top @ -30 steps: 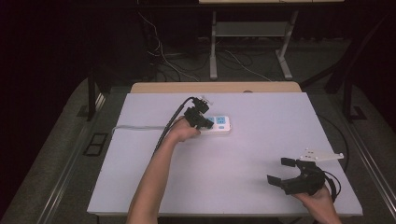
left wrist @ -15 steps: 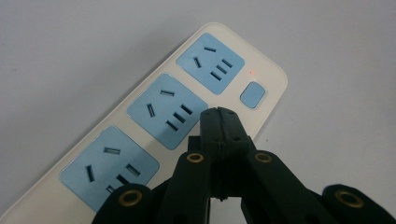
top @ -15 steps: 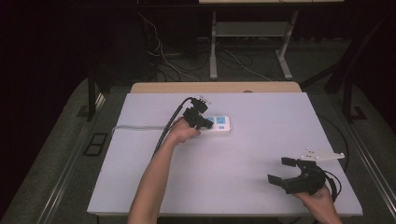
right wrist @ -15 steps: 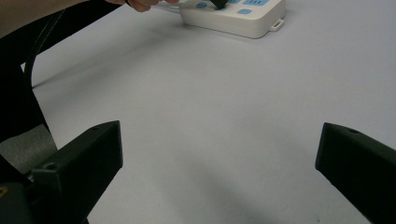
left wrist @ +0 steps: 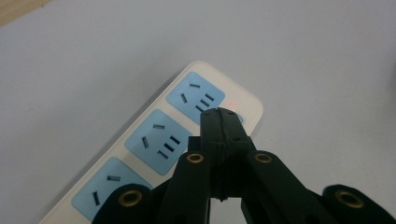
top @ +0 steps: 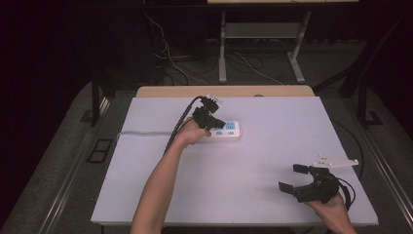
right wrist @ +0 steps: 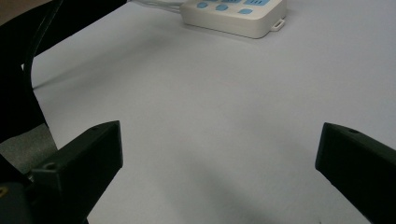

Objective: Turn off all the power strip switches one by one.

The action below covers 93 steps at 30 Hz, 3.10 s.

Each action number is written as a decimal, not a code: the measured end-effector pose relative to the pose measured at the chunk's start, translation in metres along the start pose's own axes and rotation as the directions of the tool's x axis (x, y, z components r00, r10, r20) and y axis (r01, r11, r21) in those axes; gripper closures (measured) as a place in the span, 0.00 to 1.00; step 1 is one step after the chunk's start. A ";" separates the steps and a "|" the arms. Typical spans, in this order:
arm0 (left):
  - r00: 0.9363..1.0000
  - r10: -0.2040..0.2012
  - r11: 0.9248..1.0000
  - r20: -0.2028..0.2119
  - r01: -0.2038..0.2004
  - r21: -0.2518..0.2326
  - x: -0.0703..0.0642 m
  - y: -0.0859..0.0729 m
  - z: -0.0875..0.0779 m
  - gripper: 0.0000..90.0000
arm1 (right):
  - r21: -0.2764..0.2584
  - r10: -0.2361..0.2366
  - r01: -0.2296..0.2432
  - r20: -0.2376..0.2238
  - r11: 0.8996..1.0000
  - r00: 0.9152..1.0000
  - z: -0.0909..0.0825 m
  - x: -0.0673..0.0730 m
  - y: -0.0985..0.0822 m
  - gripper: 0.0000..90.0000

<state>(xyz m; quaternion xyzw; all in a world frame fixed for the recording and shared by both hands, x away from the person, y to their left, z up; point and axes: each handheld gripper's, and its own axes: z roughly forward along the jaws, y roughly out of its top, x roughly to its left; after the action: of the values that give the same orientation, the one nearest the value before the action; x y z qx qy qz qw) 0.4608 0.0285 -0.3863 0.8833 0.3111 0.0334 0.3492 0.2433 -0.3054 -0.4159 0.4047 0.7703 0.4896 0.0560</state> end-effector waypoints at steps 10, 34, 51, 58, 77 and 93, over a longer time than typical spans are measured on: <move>0.999 0.035 0.999 -0.003 -0.035 0.008 -0.009 0.015 -0.002 1.00 | -0.005 0.002 -0.002 0.001 1.000 1.000 -0.001 -0.001 0.000 0.01; 0.999 0.048 0.998 0.004 -0.048 0.030 -0.014 0.017 0.021 1.00 | -0.001 0.002 -0.002 0.002 1.000 1.000 -0.001 -0.001 0.000 0.01; 0.999 0.042 0.997 0.014 -0.043 0.069 -0.014 0.010 0.039 1.00 | -0.002 -0.002 0.002 0.002 1.000 1.000 -0.001 -0.002 0.000 0.01; 0.999 0.033 0.997 0.026 -0.035 0.063 -0.012 0.007 0.041 1.00 | 0.000 -0.003 0.003 0.004 1.000 1.000 -0.002 -0.002 0.000 0.01; 0.999 -0.004 0.998 0.047 0.001 0.058 -0.008 0.005 0.042 1.00 | 0.003 -0.007 0.007 0.004 1.000 1.000 -0.002 -0.001 0.000 0.01; 0.996 -0.053 0.999 0.071 0.053 -0.002 -0.004 -0.004 0.041 1.00 | 0.003 -0.008 0.008 0.007 1.000 1.000 -0.002 -0.002 0.000 0.01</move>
<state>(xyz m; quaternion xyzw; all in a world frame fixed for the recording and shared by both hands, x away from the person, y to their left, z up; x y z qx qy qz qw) 0.4668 0.0041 -0.4191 0.8747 0.3218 -0.0066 0.3625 0.2434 -0.3083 -0.4157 0.4036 0.7723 0.4869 0.0599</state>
